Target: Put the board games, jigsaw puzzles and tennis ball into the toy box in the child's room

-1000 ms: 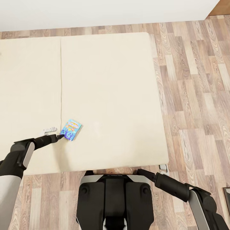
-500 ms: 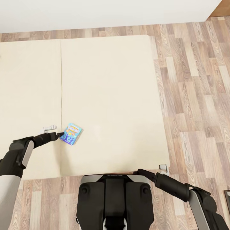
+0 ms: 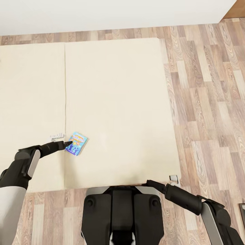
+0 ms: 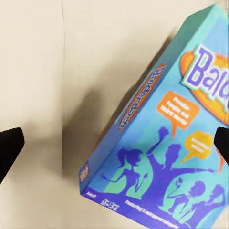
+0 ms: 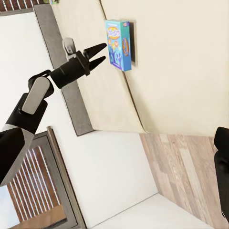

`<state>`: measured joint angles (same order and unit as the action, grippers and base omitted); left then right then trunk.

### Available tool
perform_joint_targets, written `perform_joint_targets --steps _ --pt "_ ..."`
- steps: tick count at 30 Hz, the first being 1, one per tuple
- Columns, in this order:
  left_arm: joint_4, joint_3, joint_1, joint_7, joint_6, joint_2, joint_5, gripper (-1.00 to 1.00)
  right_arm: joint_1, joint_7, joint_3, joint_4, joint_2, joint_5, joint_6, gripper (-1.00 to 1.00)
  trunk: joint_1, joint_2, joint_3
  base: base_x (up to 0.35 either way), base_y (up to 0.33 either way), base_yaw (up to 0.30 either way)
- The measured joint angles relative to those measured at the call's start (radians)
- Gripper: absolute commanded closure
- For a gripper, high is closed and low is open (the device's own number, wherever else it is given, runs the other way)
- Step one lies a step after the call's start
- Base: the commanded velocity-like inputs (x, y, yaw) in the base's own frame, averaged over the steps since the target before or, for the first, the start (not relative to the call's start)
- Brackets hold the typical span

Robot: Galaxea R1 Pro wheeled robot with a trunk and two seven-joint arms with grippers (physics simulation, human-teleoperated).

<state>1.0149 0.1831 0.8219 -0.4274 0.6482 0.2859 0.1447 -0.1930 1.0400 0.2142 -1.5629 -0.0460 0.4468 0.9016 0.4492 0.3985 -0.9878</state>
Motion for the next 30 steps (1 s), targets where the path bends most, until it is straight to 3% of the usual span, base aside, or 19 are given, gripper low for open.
perform_joint_targets --steps 8,30 --pt "-0.005 -0.035 0.000 -0.068 0.002 -0.005 -0.001 -1.00 0.000 0.001 0.000 0.000 0.000 0.000 0.000 -1.00 0.000 0.000 -0.005 0.143 0.028 0.000" --pt "-0.008 -0.046 0.000 -0.075 -0.002 -0.005 -0.003 -1.00 0.000 0.001 0.000 0.000 0.000 0.000 0.000 -1.00 0.000 0.000 -0.016 0.034 0.002 0.000"
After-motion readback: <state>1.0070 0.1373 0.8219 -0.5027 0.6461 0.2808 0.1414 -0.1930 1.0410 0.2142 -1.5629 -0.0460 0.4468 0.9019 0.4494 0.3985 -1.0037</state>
